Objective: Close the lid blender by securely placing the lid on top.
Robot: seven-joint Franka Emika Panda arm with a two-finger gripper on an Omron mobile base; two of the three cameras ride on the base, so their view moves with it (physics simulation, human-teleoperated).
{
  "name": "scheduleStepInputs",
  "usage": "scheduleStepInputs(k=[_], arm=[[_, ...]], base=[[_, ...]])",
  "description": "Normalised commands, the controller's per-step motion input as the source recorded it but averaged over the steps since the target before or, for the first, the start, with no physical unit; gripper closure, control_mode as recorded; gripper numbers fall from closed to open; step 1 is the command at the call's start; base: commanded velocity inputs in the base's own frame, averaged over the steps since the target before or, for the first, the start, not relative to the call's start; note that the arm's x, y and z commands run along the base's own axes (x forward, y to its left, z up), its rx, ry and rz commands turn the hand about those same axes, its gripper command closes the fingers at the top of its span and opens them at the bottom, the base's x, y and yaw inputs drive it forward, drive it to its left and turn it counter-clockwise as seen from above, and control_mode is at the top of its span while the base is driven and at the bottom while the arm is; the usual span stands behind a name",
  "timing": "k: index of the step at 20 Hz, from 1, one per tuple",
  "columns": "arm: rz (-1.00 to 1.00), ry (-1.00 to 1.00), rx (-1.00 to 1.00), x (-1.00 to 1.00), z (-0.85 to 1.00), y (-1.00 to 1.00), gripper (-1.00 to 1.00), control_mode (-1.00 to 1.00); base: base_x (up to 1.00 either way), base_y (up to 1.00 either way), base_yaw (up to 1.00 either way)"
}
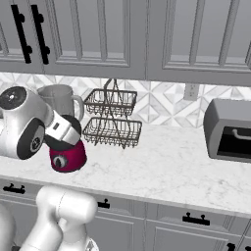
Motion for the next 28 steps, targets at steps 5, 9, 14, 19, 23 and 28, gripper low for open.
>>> scheduleStepInputs(k=[5, 9, 14, 19, 23, 28], arm=[[0.05, -0.16, -0.01, -0.46, 1.0, 0.45, 1.0, -1.0], [0.05, -0.03, 0.0, -0.11, 1.0, 0.44, 1.0, -1.0], [0.02, 0.02, 0.0, 0.6, 0.79, 0.21, 1.0, -1.0], [0.0, 0.05, 0.0, 1.0, -0.16, 0.03, 1.0, -1.0], [0.0, 0.09, -0.01, 0.89, -0.68, 0.08, 1.0, -1.0], [0.06, 0.01, 0.0, 0.41, 0.12, 0.24, 1.0, -1.0]], base=[[0.0, 0.0, 0.0], [0.0, 0.0, 0.0], [0.0, 0.0, 0.0], [0.0, 0.0, 0.0], [0.0, 0.0, 0.0], [0.0, 0.0, 0.0]])
